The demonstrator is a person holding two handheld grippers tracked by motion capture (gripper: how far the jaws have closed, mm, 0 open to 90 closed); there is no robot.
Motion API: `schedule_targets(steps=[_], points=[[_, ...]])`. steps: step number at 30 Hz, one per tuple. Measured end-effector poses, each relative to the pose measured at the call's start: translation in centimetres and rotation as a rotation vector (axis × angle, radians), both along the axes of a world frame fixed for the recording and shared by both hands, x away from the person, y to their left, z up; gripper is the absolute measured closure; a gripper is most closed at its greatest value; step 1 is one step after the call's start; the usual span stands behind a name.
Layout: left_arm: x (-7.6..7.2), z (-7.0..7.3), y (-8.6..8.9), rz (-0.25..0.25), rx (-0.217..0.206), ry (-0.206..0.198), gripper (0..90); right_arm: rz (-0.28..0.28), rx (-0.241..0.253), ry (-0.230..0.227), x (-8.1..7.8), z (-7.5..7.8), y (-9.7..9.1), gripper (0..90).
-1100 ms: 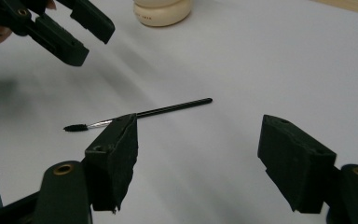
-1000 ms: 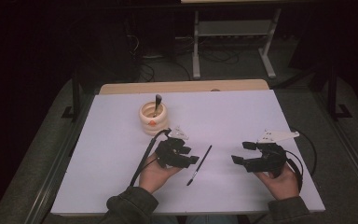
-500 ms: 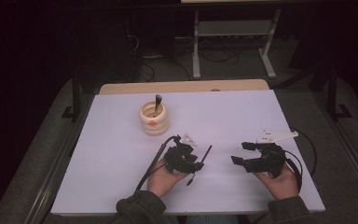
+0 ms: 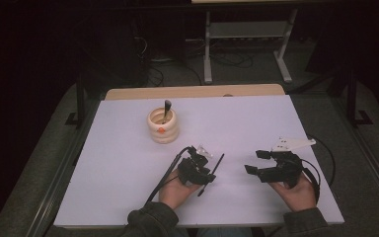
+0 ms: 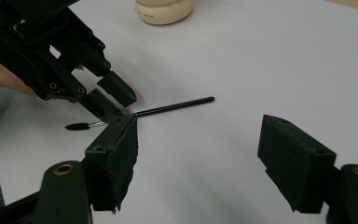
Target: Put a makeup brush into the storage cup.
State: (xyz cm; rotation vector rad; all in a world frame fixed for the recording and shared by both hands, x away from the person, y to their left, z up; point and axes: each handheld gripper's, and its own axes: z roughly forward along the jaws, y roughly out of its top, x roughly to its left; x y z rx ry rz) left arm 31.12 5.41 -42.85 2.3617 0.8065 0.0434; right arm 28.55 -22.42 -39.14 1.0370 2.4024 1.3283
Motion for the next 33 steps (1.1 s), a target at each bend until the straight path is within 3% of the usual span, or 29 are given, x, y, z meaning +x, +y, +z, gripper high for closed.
schedule_targets(steps=[5, 9, 15, 16, 22, 27, 33], points=[[0.0, -0.2, -0.1, 0.005, 0.003, 0.001, 68.3, 0.000, 0.002, 0.003, 0.0, 0.0, 0.1, 27.7], [-0.1, -0.4, -0.3, -0.014, 0.035, -0.004, 70.2, 0.001, 0.002, 0.008, 0.0, 0.0, 0.1, 27.9], [-0.6, -0.5, -0.4, -0.008, 0.067, -0.059, 78.1, 0.002, 0.003, 0.009, 0.0, 0.0, 0.1, 28.0], [-0.9, -0.6, -0.5, -0.003, 0.087, -0.086, 80.3, 0.001, 0.000, 0.009, -0.1, 0.0, 0.2, 28.1], [-1.2, -0.8, -0.6, 0.014, 0.077, -0.119, 82.7, 0.013, -0.029, -0.014, -0.3, 0.3, 0.9, 28.6], [-0.9, -0.8, 0.0, 0.010, 0.049, -0.079, 84.4, 0.013, -0.033, -0.006, -0.3, 0.2, 0.9, 28.6], [-0.8, -0.8, 0.0, 0.004, 0.042, -0.083, 85.6, 0.010, -0.026, -0.004, -0.3, 0.2, 0.9, 28.7]])
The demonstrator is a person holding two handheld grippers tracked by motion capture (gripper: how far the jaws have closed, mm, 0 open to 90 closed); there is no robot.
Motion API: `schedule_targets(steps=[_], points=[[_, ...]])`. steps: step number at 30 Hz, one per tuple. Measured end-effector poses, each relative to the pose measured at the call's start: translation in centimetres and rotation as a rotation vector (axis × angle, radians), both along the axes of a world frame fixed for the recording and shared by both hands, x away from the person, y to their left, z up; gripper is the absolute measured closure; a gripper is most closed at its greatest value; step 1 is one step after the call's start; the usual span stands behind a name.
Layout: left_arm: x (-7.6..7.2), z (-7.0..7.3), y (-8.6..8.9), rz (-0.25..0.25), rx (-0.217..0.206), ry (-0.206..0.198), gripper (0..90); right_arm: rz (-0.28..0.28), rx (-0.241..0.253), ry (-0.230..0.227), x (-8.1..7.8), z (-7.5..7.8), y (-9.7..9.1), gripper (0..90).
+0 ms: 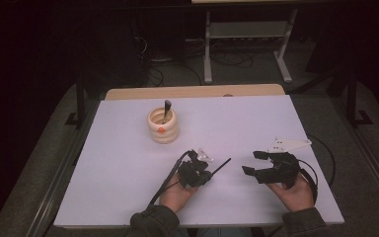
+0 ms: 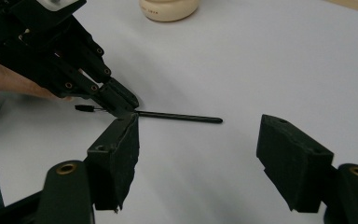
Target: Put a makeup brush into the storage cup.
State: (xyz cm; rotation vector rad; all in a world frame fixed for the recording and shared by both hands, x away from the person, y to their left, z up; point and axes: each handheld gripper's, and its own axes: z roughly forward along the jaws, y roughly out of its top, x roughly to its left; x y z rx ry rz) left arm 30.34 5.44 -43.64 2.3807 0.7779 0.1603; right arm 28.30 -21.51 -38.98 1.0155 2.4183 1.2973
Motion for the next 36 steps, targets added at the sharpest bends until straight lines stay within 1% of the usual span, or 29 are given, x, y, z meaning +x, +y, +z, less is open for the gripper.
schedule_targets(steps=[2, 4, 5, 9, 13, 15, 16, 17, 18, 20, 21, 22, 23, 24, 25, 26, 28, 29, 30, 32, 33, 35, 36], points=[[0.0, 0.1, 0.0, 0.002, 0.003, -0.010, 85.8, 0.002, -0.004, 0.002, 0.0, 0.0, 0.0, 28.6], [0.0, 0.2, 0.1, 0.014, -0.014, -0.009, 85.8, 0.002, -0.005, 0.003, 0.0, 0.0, 0.0, 28.7], [0.0, 0.3, 0.2, 0.008, -0.009, -0.012, 85.8, 0.002, -0.005, 0.004, 0.0, 0.0, 0.0, 28.7], [0.0, 0.6, 0.2, 0.004, -0.022, -0.011, 85.9, 0.003, -0.002, 0.003, 0.1, -0.1, 0.0, 28.8], [0.1, 0.5, 0.3, -0.013, 0.009, -0.007, 86.0, 0.012, -0.009, 0.006, 0.2, -0.2, 0.2, 28.7], [0.2, 0.4, 0.2, -0.011, 0.010, -0.004, 86.0, 0.009, -0.008, 0.012, 0.1, -0.2, 0.3, 28.8], [0.3, 0.4, 0.3, -0.016, 0.019, -0.001, 85.9, 0.011, -0.007, 0.010, 0.1, -0.2, 0.3, 28.8], [0.4, 0.2, 0.2, -0.014, 0.023, 0.014, 85.9, 0.012, -0.007, 0.005, 0.2, -0.3, 0.3, 28.8], [0.5, 0.2, 0.3, -0.017, 0.025, 0.021, 85.8, 0.010, -0.007, 0.009, 0.2, -0.2, 0.3, 28.7], [0.5, 0.2, 0.2, 0.002, 0.017, 0.033, 84.9, 0.010, -0.007, 0.009, 0.2, -0.3, 0.3, 28.8], [0.5, 0.3, 0.3, 0.000, 0.023, 0.040, 84.4, 0.010, -0.006, 0.010, 0.2, -0.3, 0.3, 28.8], [0.5, 0.3, 0.2, 0.013, 0.007, 0.058, 82.2, 0.010, -0.006, 0.010, 0.2, -0.3, 0.3, 28.8], [0.5, 0.3, 0.2, 0.016, 0.009, 0.058, 79.1, 0.009, -0.006, 0.011, 0.2, -0.3, 0.2, 28.7], [0.4, 0.3, 0.0, 0.013, 0.018, 0.052, 77.5, 0.009, -0.006, 0.011, 0.2, -0.3, 0.2, 28.7], [0.4, 0.3, 0.0, 0.013, 0.018, 0.052, 75.6, 0.009, -0.006, 0.011, 0.2, -0.3, 0.2, 28.7], [0.0, 0.4, -0.4, 0.014, 0.053, 0.028, 75.6, 0.010, -0.008, 0.010, 0.2, -0.2, 0.2, 28.7], [-0.4, 0.5, -1.0, -0.007, 0.112, -0.012, 76.7, 0.010, -0.005, 0.008, 0.2, -0.2, 0.2, 28.7], [-0.5, 0.6, -1.3, -0.027, 0.141, -0.028, 77.1, 0.007, -0.003, 0.012, 0.2, -0.2, 0.2, 28.8], [-0.4, 0.7, -1.4, -0.040, 0.155, -0.027, 77.9, 0.007, -0.001, 0.011, 0.2, -0.2, 0.1, 28.7], [-0.2, 0.7, -1.4, -0.052, 0.151, -0.020, 81.3, 0.009, 0.001, 0.006, 0.2, -0.1, 0.1, 28.7], [-0.2, 0.7, -1.4, -0.064, 0.150, -0.024, 85.6, 0.008, 0.002, 0.006, 0.2, -0.1, 0.2, 28.7], [-0.1, 0.7, -1.4, -0.072, 0.148, -0.021, 85.7, 0.008, 0.004, 0.005, 0.1, -0.2, 0.2, 28.8], [-0.1, 0.7, -1.4, -0.080, 0.152, -0.028, 85.8, 0.009, 0.002, 0.006, 0.2, -0.2, 0.1, 28.7]])
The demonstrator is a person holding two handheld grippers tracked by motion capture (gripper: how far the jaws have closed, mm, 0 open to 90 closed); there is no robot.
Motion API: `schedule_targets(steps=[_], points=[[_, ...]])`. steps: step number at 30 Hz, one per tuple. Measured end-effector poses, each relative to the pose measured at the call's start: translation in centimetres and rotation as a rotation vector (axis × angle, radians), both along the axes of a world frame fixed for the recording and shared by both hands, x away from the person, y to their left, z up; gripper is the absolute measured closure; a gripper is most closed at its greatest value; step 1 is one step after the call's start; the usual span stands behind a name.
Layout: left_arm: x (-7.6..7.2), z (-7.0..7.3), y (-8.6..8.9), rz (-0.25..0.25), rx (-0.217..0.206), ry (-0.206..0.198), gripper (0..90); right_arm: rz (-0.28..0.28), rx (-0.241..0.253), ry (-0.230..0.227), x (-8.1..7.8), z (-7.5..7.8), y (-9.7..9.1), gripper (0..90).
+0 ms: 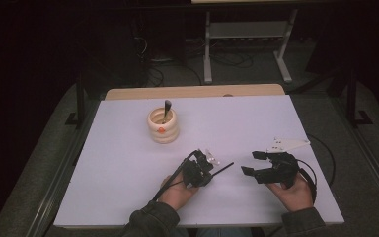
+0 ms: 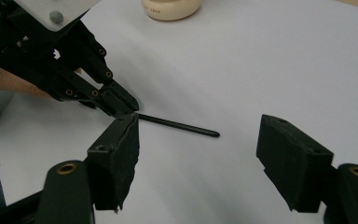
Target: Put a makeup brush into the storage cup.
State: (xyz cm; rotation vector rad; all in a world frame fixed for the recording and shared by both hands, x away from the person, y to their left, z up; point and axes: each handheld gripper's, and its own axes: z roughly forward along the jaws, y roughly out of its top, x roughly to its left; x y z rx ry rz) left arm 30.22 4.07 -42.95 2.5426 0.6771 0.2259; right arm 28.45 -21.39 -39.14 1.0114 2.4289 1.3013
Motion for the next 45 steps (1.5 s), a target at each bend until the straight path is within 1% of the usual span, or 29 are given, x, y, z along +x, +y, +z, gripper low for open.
schedule_targets(steps=[1, 4, 6, 9, 10, 11, 12, 14, 15, 16, 20, 21, 24, 26, 27, 29, 30, 32, 35, 37, 40, 41, 44, 45], points=[[0.0, 0.0, 0.0, -0.004, -0.001, 0.000, 85.8, -0.003, 0.001, 0.005, 0.0, 0.0, 0.0, 28.7], [0.2, 0.1, 0.2, -0.018, -0.005, 0.006, 85.9, 0.004, -0.002, -0.001, 0.1, 0.0, 0.0, 28.7], [0.3, 0.1, 0.3, -0.016, -0.011, 0.015, 85.9, 0.004, 0.000, 0.005, 0.1, -0.1, 0.1, 28.8], [0.4, 0.3, 0.5, -0.022, -0.015, 0.017, 86.0, 0.006, -0.002, 0.010, 0.1, -0.1, 0.2, 28.7], [0.4, 0.4, 0.6, -0.019, -0.017, 0.012, 86.0, 0.007, -0.002, 0.011, 0.1, -0.2, 0.3, 28.7], [0.4, 0.5, 0.7, -0.013, -0.031, 0.010, 86.0, 0.010, -0.004, 0.010, 0.1, -0.2, 0.3, 28.7], [0.4, 0.7, 0.8, -0.016, -0.035, 0.013, 86.0, 0.010, -0.002, 0.010, 0.2, -0.2, 0.3, 28.7], [0.6, 0.9, 1.1, -0.025, -0.038, 0.005, 86.0, 0.012, 0.000, 0.015, 0.1, -0.2, 0.4, 28.7], [0.6, 1.0, 1.2, -0.016, -0.050, 0.017, 86.1, 0.016, -0.001, 0.008, 0.2, -0.2, 0.4, 28.7], [0.6, 1.0, 1.3, -0.018, -0.048, 0.011, 86.1, 0.017, 0.000, 0.011, 0.2, -0.2, 0.5, 28.8], [0.7, 1.2, 1.6, -0.008, -0.058, 0.015, 86.1, 0.024, -0.005, 0.011, 0.2, -0.2, 0.7, 28.7], [0.8, 1.2, 1.7, -0.010, -0.066, 0.017, 86.1, 0.023, -0.004, 0.015, 0.2, -0.2, 0.8, 28.7], [0.8, 1.5, 1.9, -0.004, -0.085, 0.018, 86.1, 0.029, -0.005, 0.007, 0.2, -0.2, 0.8, 28.7], [0.7, 1.8, 2.1, -0.006, -0.091, 0.011, 86.1, 0.028, -0.005, 0.008, 0.2, -0.2, 0.8, 28.7], [0.7, 1.9, 2.2, -0.010, -0.098, 0.015, 86.1, 0.030, -0.006, 0.009, 0.2, -0.2, 0.8, 28.7], [0.6, 2.1, 2.3, -0.019, -0.094, 0.004, 86.1, 0.033, -0.005, 0.010, 0.2, -0.2, 0.9, 28.8], [0.5, 2.2, 2.3, -0.017, -0.101, 0.005, 86.1, 0.034, -0.005, 0.012, 0.1, -0.2, 1.0, 28.7], [0.4, 2.5, 2.5, -0.029, -0.098, 0.000, 86.1, 0.045, -0.006, 0.002, 0.1, -0.1, 1.1, 28.7], [0.1, 2.9, 2.8, -0.050, -0.107, -0.004, 86.0, 0.064, -0.008, 0.000, 0.0, 0.1, 1.5, 28.7], [0.0, 3.3, 3.1, -0.065, -0.096, -0.011, 86.0, 0.081, -0.016, 0.002, 0.0, 0.1, 1.9, 28.6], [-0.1, 3.8, 3.6, -0.076, -0.107, -0.002, 86.0, 0.100, -0.026, 0.009, 0.0, 0.2, 2.6, 28.6], [0.0, 4.0, 3.8, -0.083, -0.114, 0.007, 86.1, 0.106, -0.028, 0.009, 0.0, 0.3, 2.8, 28.6], [-0.1, 4.3, 4.2, -0.085, -0.115, 0.008, 86.1, 0.118, -0.027, 0.004, 0.1, 0.5, 3.0, 28.5], [-0.1, 4.9, 4.7, -0.089, -0.114, 0.005, 86.1, 0.127, -0.028, 0.007, 0.1, 0.9, 3.3, 28.5]])
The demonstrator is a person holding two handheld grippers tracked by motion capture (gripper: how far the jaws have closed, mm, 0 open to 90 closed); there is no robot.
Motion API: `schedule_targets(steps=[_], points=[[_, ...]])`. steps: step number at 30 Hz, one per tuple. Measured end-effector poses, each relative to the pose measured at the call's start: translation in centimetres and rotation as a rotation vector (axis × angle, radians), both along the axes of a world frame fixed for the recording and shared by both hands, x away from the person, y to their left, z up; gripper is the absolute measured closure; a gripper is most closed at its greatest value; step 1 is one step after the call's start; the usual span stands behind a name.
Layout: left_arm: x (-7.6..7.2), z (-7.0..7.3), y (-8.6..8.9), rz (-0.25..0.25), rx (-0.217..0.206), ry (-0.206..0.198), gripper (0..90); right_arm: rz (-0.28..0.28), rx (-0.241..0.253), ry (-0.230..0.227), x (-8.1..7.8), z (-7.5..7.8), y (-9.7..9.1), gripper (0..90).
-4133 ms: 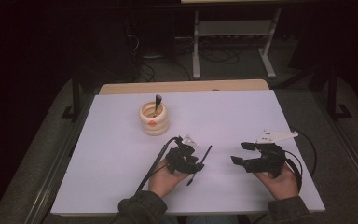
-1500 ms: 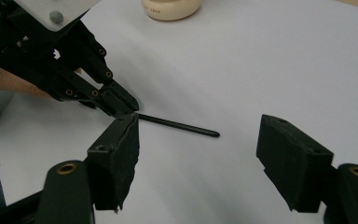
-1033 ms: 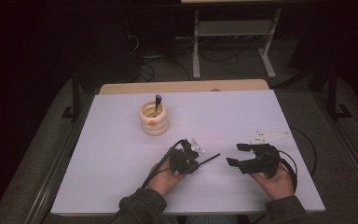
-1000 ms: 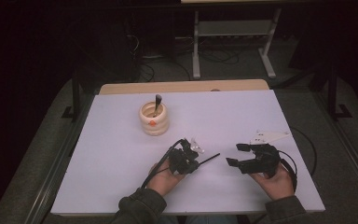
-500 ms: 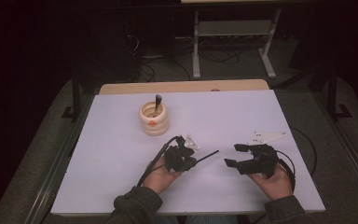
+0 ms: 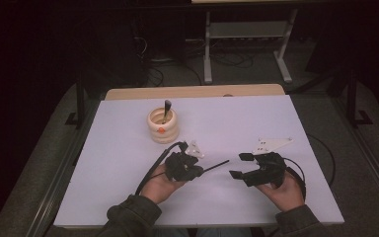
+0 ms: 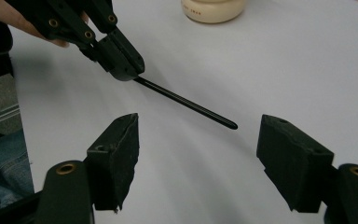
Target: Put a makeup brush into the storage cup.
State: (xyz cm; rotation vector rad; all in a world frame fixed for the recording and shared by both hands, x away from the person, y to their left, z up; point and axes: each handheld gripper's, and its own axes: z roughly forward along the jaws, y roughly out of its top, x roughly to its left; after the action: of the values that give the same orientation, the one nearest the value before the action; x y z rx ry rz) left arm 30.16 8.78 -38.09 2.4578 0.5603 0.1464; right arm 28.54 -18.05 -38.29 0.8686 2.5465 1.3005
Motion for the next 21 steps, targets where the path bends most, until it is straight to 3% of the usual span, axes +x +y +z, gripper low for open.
schedule_targets(steps=[5, 12, 17, 21], points=[[-0.2, 0.8, 0.9, -0.004, -0.004, -0.010, 86.1, 0.025, -0.004, 0.002, 0.2, 0.3, 0.5, 28.5], [-0.8, 2.2, 2.2, -0.022, -0.027, -0.019, 86.0, 0.088, -0.046, 0.001, 0.5, 1.3, 2.4, 28.5], [-1.2, 2.7, 2.9, -0.060, -0.017, -0.040, 86.0, 0.124, -0.057, 0.003, 0.8, 1.8, 3.3, 27.7], [-1.7, 3.1, 3.6, -0.091, -0.032, -0.043, 86.0, 0.188, -0.085, 0.003, 0.9, 2.3, 4.4, 30.3]])
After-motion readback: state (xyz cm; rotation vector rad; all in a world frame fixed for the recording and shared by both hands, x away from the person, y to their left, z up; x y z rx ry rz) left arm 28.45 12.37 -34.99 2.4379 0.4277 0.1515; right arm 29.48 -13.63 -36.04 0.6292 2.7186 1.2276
